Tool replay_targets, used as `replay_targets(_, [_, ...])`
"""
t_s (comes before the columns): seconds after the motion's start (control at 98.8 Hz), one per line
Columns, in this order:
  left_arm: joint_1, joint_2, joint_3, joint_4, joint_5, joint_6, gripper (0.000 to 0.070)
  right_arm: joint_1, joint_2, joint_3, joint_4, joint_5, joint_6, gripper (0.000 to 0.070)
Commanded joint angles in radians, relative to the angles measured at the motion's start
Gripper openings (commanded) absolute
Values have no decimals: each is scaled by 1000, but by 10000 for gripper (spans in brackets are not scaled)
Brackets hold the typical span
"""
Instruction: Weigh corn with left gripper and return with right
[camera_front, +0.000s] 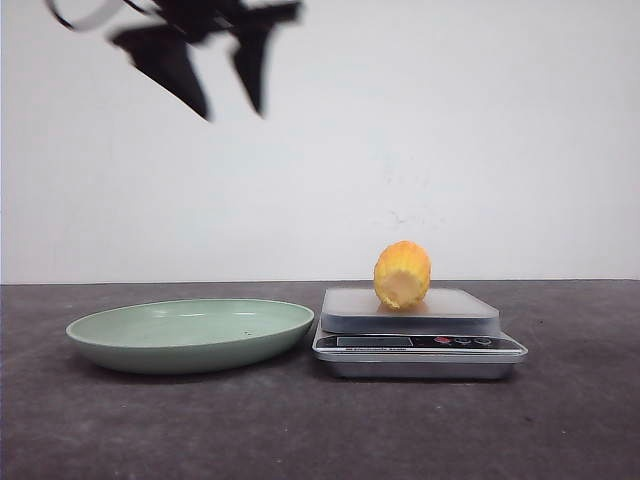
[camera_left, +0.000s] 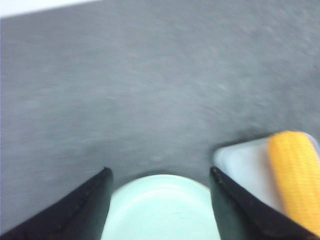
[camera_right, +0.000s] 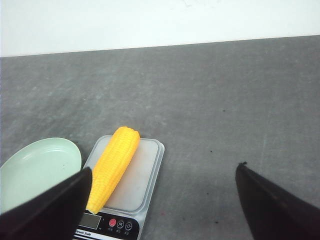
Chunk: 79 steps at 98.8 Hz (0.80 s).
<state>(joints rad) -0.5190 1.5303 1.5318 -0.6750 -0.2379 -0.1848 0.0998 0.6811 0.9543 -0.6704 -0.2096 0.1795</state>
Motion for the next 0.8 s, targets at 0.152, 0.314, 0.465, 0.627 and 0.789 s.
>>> replay_targets(0.152, [160,-208,15,-74,-4,85,367,3,3,21,3,-3,-12,580])
replay_targets(0.314, [261,-393,10,-158,29,89,366,3,3,21,3,-3,-12,580])
replay_targets(0.465, [278,-593,-33,-190,25,81,364,4,3,21,-9,-4,-12,580])
replay_targets(0.627, [278,-784,-92,-225,26,50,360,4,3,21,-31,-3,-24,580])
replay_targets(0.789, [278,-884,-103,-382,30,43,360,4,3,21,-40,-3,-31,580])
